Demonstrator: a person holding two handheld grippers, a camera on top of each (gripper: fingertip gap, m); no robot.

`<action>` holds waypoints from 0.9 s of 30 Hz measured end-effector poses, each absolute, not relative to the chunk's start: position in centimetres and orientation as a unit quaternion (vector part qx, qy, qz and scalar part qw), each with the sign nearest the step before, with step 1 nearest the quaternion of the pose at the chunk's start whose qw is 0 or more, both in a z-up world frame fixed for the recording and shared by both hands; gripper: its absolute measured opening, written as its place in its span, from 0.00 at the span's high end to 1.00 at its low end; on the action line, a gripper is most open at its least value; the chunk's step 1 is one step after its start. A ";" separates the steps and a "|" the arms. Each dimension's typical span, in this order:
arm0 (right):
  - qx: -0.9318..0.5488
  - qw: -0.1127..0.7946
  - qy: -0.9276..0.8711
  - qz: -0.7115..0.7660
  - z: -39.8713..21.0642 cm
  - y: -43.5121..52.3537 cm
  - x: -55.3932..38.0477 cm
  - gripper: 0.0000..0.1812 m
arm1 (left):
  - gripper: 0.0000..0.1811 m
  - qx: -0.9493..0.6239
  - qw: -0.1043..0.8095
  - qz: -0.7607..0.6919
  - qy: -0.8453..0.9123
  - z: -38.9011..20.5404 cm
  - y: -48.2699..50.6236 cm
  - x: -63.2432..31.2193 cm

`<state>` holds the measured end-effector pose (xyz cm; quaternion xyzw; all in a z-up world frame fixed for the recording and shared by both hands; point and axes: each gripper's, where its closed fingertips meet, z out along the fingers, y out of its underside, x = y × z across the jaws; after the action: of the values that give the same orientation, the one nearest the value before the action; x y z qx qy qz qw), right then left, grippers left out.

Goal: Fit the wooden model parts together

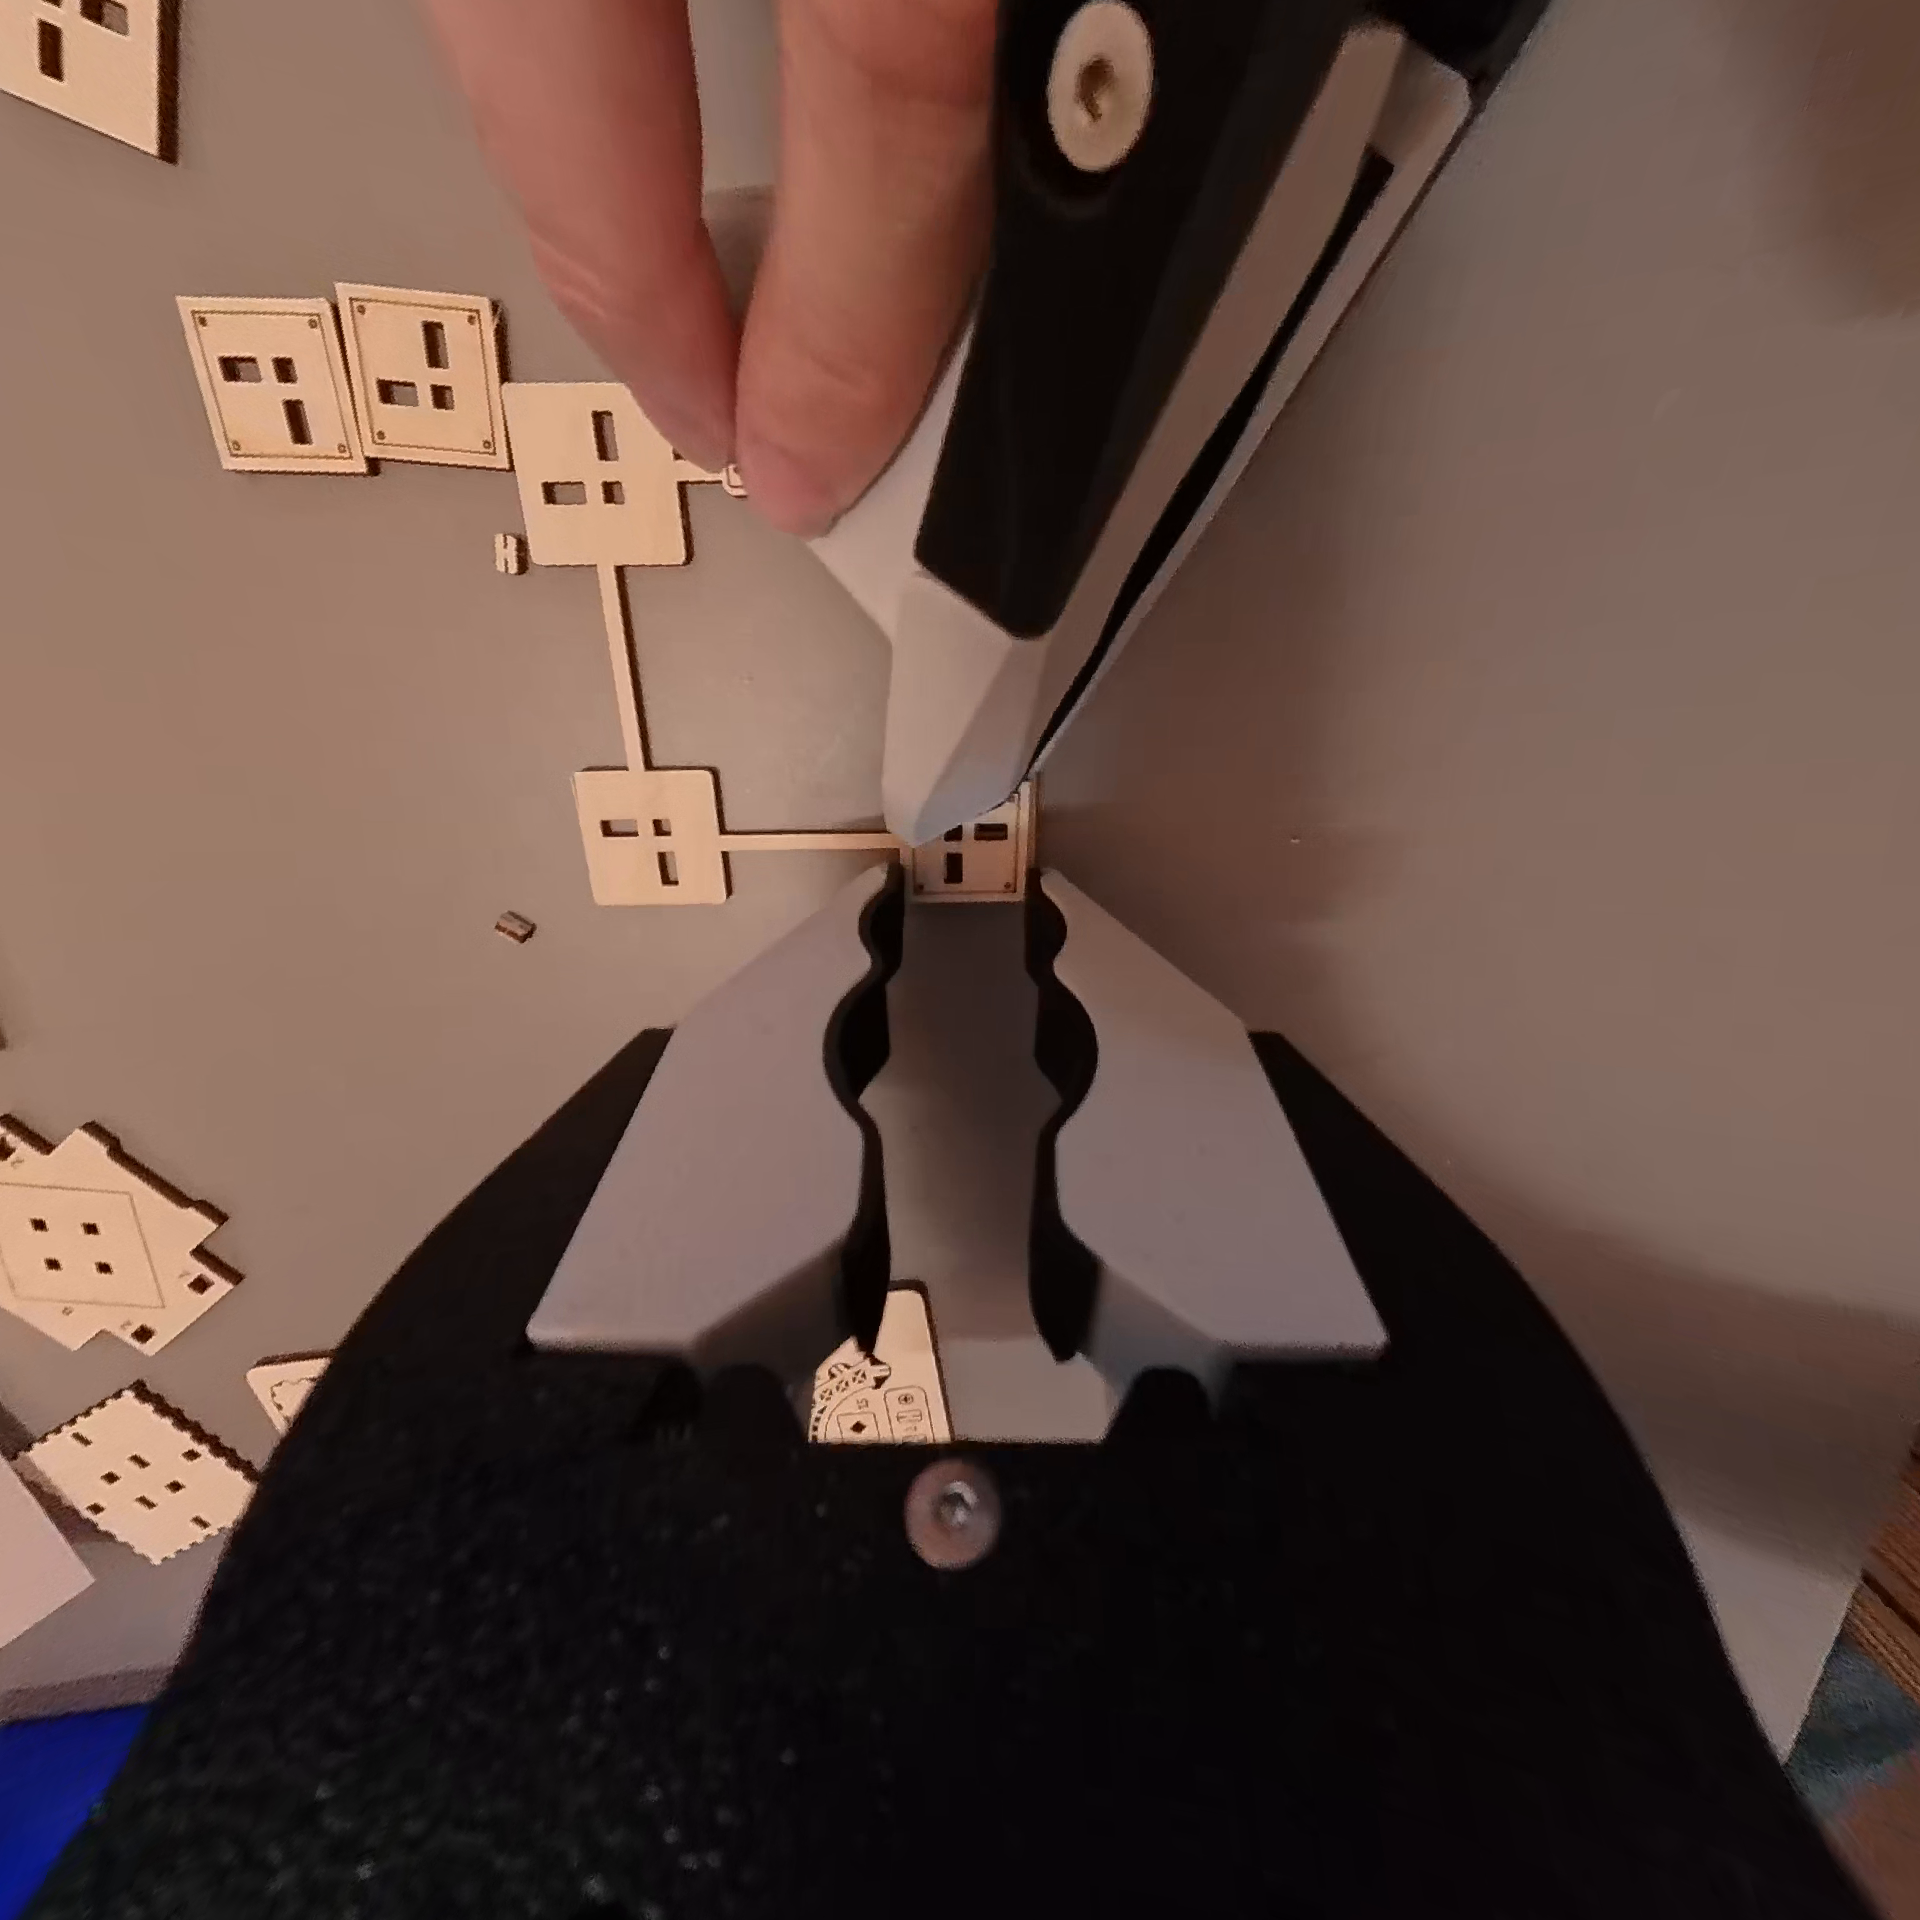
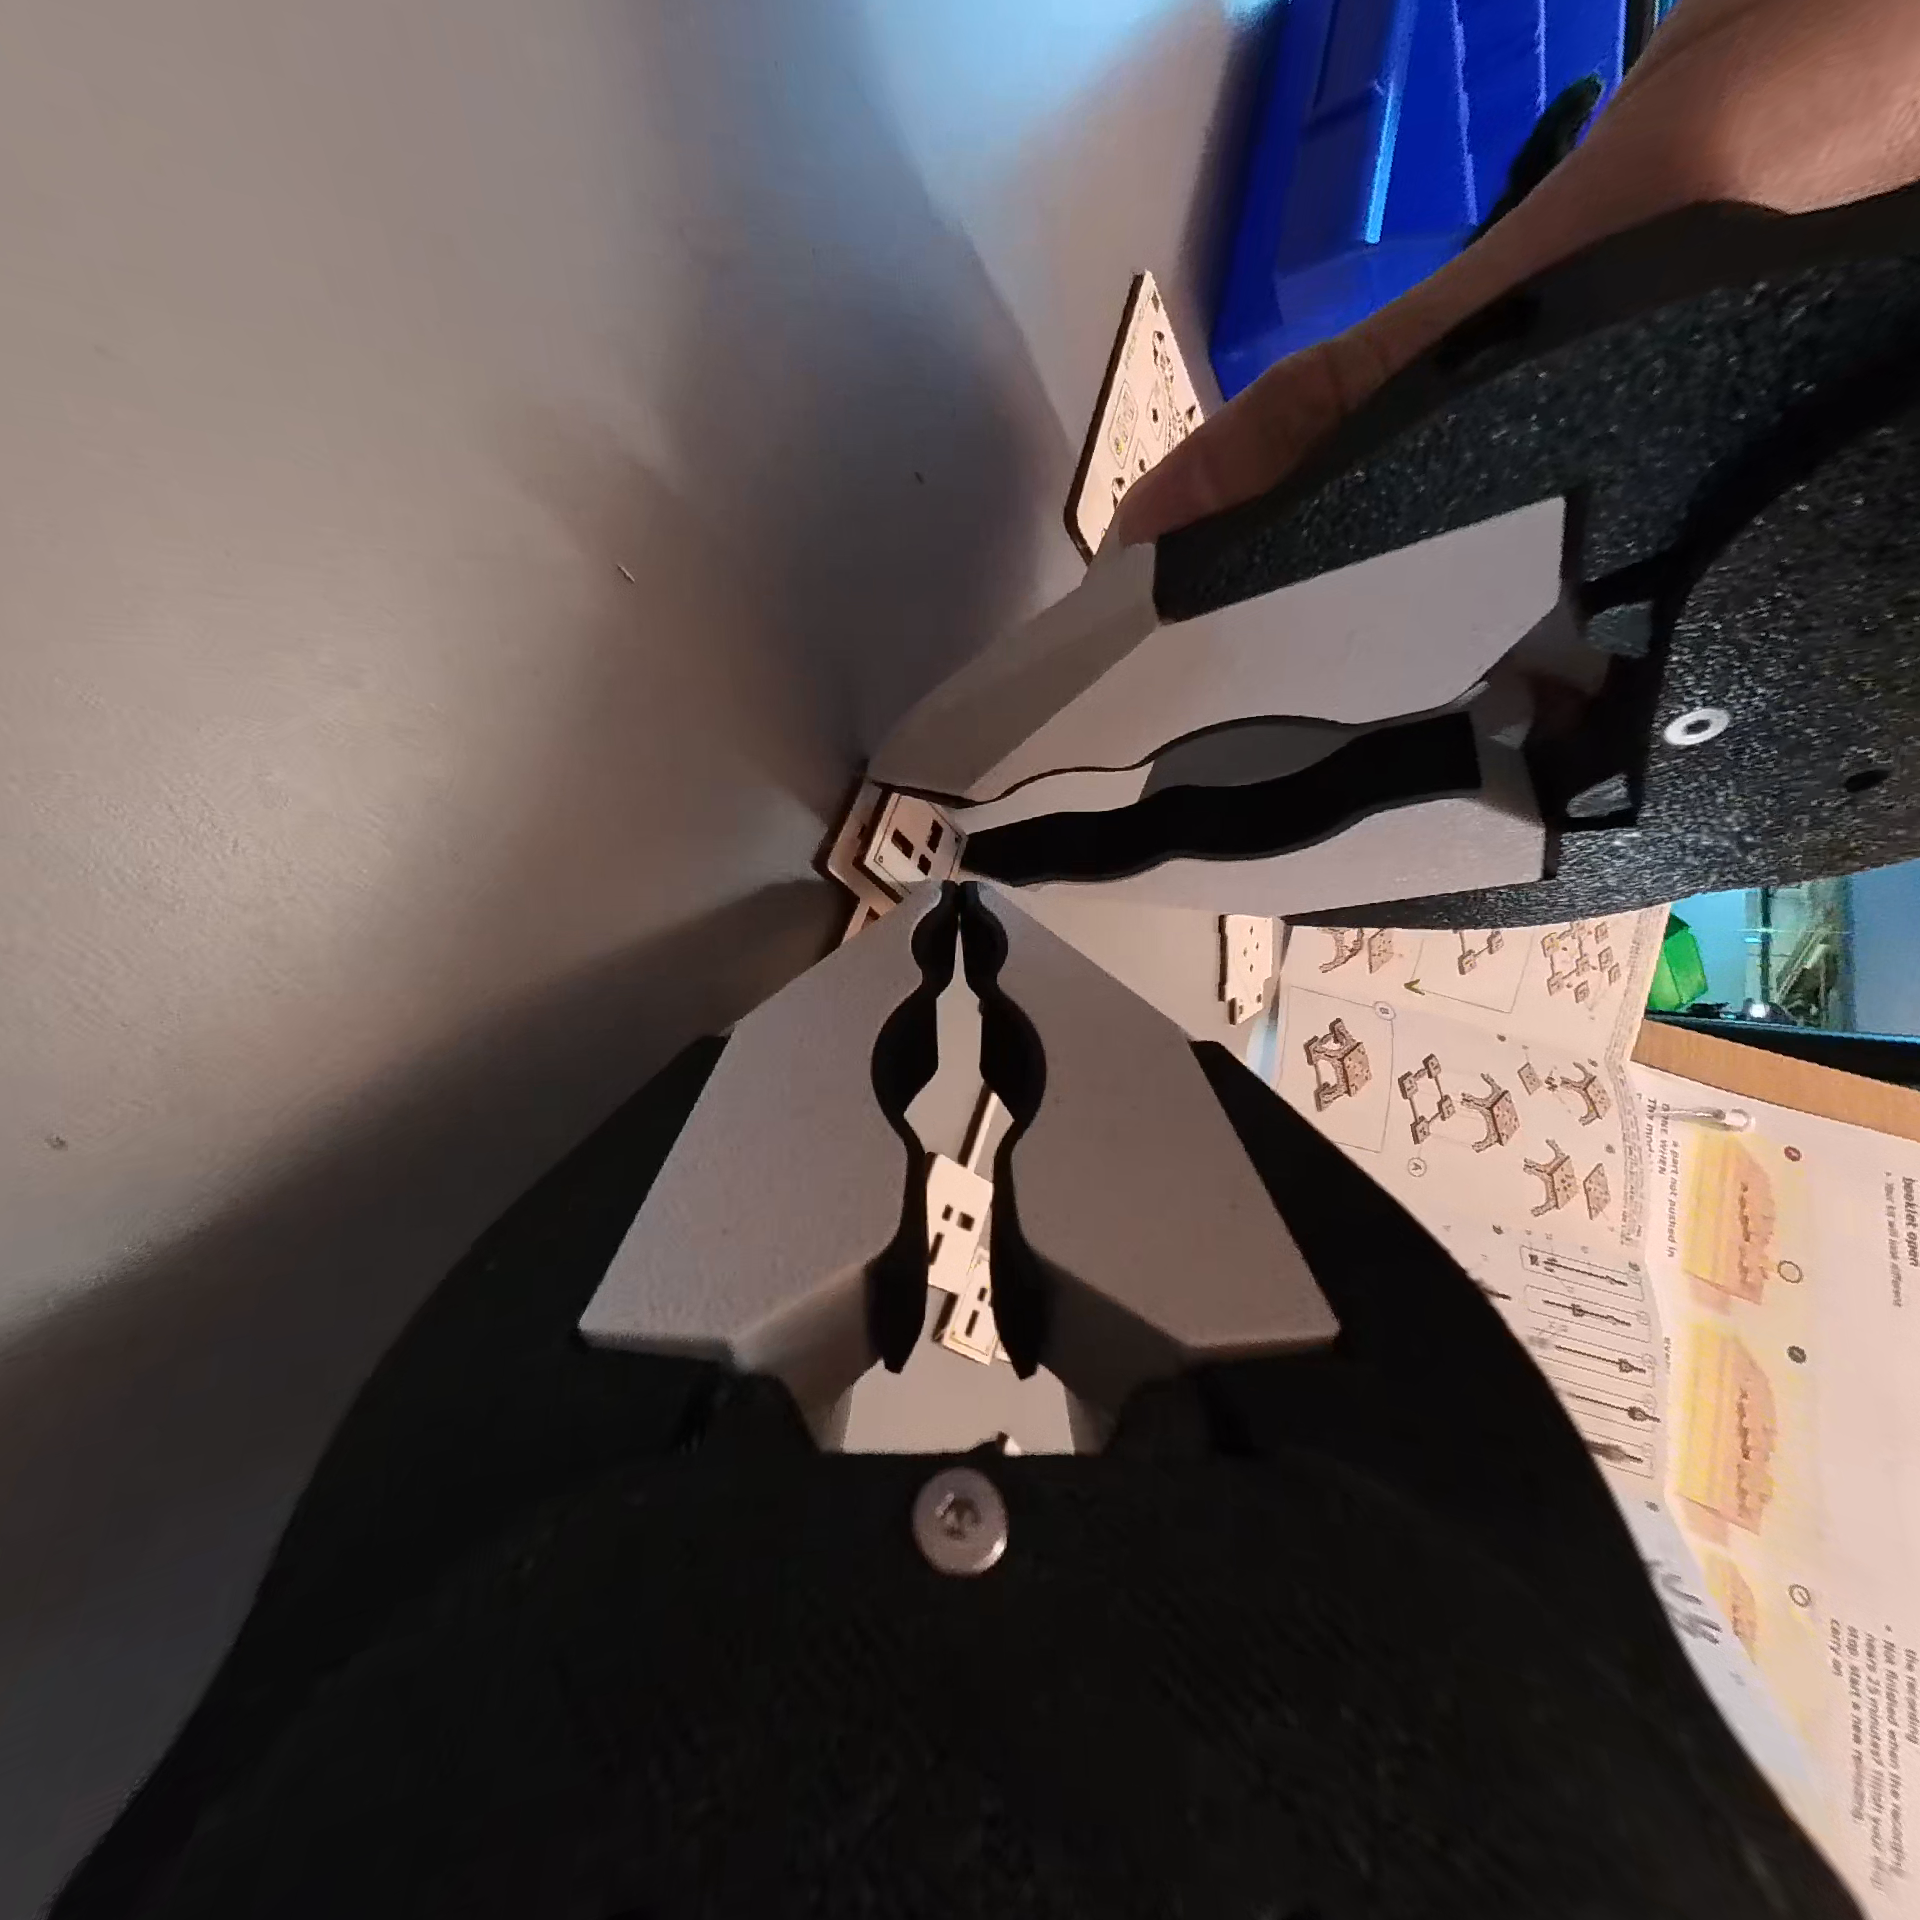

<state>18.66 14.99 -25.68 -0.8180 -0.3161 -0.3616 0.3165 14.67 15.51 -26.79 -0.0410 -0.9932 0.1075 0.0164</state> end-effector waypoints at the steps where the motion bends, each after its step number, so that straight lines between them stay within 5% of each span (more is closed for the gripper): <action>1: -0.818 0.313 -0.318 -0.364 -25.7 15.0 18.6 1.00 | 0.89 -0.041 0.013 0.111 -0.993 -26.8 15.5 14.7; 27: -0.805 0.307 -0.319 -0.395 -25.6 14.2 17.9 1.00 | 0.89 0.002 -0.025 0.266 -0.964 -26.6 15.3 14.5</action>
<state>17.94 14.23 -25.55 -0.8051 -0.3192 -0.3947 0.3068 14.52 15.31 -26.60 0.0024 -0.9636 0.2661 -0.0249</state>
